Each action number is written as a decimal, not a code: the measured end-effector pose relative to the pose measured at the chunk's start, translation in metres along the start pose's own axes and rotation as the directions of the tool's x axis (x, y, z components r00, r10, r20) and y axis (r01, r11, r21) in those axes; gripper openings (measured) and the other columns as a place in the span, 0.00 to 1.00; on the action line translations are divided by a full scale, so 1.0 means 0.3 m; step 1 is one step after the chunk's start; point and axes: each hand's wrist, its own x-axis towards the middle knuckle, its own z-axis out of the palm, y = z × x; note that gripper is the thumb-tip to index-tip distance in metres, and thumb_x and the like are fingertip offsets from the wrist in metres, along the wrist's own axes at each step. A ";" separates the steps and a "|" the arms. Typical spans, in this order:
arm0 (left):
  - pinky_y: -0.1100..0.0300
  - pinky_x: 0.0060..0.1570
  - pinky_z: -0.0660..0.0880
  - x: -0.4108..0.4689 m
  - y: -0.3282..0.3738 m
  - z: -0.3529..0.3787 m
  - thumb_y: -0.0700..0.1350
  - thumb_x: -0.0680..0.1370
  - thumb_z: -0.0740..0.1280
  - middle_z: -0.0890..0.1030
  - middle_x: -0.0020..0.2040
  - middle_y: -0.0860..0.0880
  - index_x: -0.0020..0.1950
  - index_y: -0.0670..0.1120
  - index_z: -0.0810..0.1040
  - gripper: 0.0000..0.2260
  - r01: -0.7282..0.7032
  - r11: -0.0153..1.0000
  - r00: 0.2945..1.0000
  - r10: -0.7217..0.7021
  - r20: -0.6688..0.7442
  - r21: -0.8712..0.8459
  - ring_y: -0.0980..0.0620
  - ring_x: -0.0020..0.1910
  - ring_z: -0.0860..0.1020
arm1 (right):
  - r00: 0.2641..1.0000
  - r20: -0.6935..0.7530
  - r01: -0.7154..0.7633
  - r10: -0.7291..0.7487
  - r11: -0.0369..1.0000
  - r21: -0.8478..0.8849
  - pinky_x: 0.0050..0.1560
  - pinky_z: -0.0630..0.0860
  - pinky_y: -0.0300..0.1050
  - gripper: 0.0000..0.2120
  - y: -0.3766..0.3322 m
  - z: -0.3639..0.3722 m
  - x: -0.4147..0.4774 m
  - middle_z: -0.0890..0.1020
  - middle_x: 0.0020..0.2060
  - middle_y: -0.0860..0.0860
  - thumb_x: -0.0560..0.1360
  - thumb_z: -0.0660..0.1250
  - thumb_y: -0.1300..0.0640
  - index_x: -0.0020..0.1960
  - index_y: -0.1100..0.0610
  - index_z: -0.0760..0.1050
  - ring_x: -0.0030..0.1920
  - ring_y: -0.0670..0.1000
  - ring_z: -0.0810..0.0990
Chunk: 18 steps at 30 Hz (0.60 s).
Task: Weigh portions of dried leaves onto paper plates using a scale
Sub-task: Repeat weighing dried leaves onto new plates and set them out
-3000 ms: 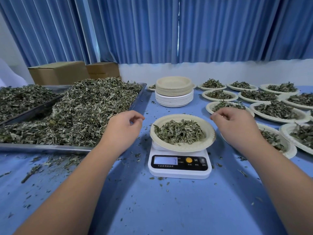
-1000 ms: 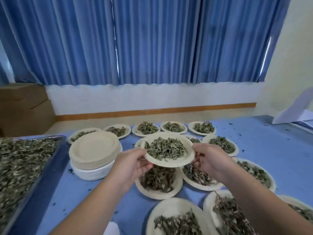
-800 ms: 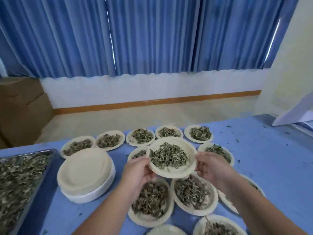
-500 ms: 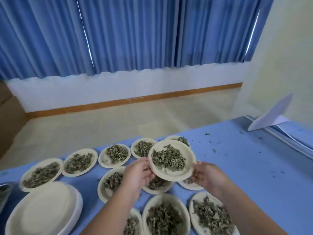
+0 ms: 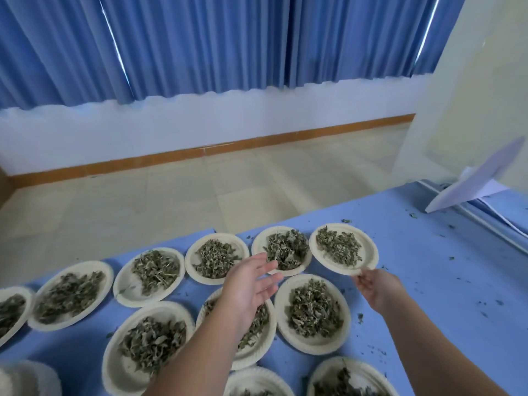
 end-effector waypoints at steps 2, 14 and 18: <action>0.55 0.40 0.77 0.046 -0.007 0.008 0.42 0.81 0.62 0.85 0.52 0.46 0.60 0.45 0.77 0.09 0.004 1.000 1.000 -0.004 0.004 -0.017 0.46 0.47 0.85 | 1.000 -0.018 -0.010 0.010 1.000 0.020 0.52 0.74 0.46 0.16 -0.003 0.015 0.064 0.78 0.47 0.62 0.80 0.59 0.70 0.67 0.71 0.67 0.44 0.56 0.77; 0.53 0.47 0.77 0.161 -0.048 -0.021 0.42 0.81 0.61 0.83 0.56 0.43 0.62 0.44 0.75 0.11 0.067 0.990 0.995 -0.058 0.081 -0.121 0.44 0.49 0.84 | 0.999 -0.035 -0.012 0.013 1.000 0.005 0.45 0.78 0.48 0.12 -0.004 0.104 0.216 0.79 0.48 0.64 0.79 0.60 0.70 0.62 0.67 0.70 0.45 0.57 0.80; 0.51 0.50 0.78 0.142 -0.042 -0.040 0.43 0.81 0.62 0.83 0.57 0.42 0.64 0.44 0.74 0.12 0.103 0.985 0.986 -0.084 0.143 -0.136 0.42 0.51 0.83 | 0.999 -0.023 -0.028 0.028 0.999 -0.027 0.56 0.77 0.52 0.19 -0.027 0.111 0.183 0.73 0.63 0.67 0.81 0.59 0.64 0.71 0.66 0.62 0.60 0.63 0.77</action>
